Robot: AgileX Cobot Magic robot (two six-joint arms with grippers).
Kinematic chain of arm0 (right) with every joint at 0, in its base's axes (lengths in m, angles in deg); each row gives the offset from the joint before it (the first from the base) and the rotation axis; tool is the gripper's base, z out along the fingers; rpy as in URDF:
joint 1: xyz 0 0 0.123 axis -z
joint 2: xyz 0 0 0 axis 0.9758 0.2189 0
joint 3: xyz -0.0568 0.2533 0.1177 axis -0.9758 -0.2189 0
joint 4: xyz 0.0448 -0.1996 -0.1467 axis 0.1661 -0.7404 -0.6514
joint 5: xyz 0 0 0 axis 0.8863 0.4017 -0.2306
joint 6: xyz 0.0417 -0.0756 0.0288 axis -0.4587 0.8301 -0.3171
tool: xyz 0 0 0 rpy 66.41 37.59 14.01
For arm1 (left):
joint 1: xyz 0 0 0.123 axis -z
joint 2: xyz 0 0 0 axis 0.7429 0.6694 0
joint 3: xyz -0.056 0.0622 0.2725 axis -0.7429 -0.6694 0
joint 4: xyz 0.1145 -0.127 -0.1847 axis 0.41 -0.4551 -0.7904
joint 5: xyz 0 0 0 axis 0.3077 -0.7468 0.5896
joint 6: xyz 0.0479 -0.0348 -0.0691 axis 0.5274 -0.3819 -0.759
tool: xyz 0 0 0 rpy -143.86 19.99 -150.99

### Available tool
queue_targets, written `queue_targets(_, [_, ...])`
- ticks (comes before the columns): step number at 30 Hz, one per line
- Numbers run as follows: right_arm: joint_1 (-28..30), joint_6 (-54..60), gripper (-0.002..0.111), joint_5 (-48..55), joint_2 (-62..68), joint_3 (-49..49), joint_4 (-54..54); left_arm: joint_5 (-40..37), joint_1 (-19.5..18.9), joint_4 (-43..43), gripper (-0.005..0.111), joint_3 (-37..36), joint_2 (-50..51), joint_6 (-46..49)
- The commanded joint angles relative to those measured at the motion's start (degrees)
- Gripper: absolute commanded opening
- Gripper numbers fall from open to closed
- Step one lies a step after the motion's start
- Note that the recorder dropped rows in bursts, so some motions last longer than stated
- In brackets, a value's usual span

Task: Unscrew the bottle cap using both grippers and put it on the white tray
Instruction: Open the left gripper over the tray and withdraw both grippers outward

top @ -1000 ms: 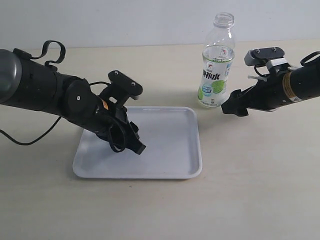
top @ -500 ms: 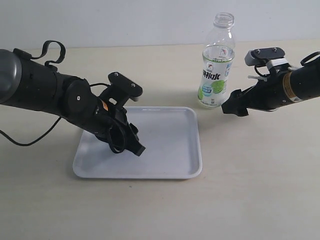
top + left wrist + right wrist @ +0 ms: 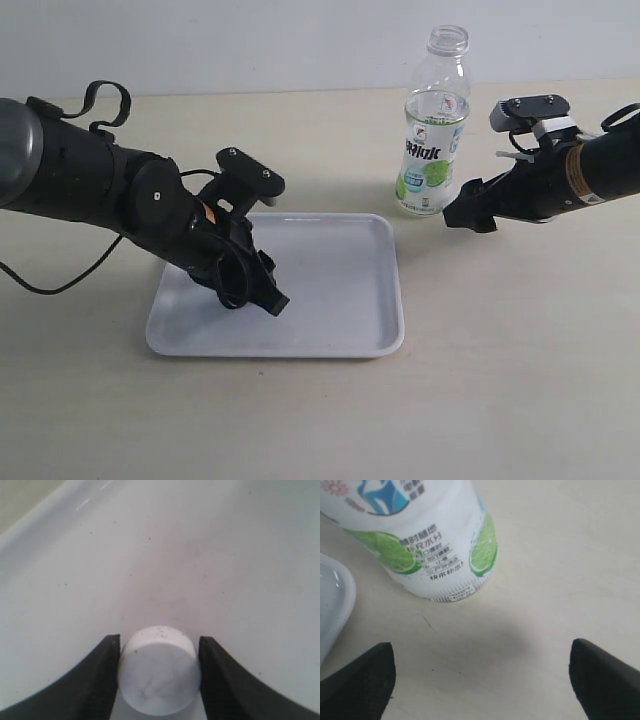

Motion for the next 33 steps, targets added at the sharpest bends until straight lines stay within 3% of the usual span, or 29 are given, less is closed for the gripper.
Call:
queue_targets(1, [0.28, -0.11, 0.088, 0.23, -0.64, -0.21, -0.17, -0.2, -0.13, -0.19, 0.051, -0.22, 0.09, -0.1])
queue_targets(6, [0.28, -0.11, 0.088, 0.23, -0.64, -0.21, -0.17, 0.0, -0.13, -0.19, 0.066, -0.22, -0.52, 0.02])
queue_targets(14, [0.28, -0.09, 0.086, 0.38, -0.79, -0.21, -0.17, 1.35, -0.13, -0.19, 0.067, -0.22, -2.75, -0.12])
queue_targets(18, [0.28, -0.09, 0.059, 0.08, -3.47, -0.59, -0.17, 6.06, -0.13, -0.29, 0.062, -2.73, -6.26, -0.12])
queue_targets(20, [0.28, 0.22, 0.036, 0.22, -6.03, -2.25, -0.17, 10.0, -0.13, -0.43, 0.052, -5.34, -9.54, -0.2])
queue_targets(25, [0.28, 1.35, 0.0, 0.33, -11.81, -6.82, -0.17, 15.8, -0.13, -2.74, 0.027, -10.48, -17.14, -0.38])
queue_targets(28, [0.28, 1.23, 0.0, 0.33, -15.64, -10.04, -0.17, 20.69, -0.13, -3.33, 0.002, -15.44, -22.42, -0.53])
queue_targets(33, [0.28, -3.73, 0.0, 0.11, -17.84, -12.07, -0.17, 25.43, -0.13, -3.41, 0.0, -23.99, -34.1, -3.38])
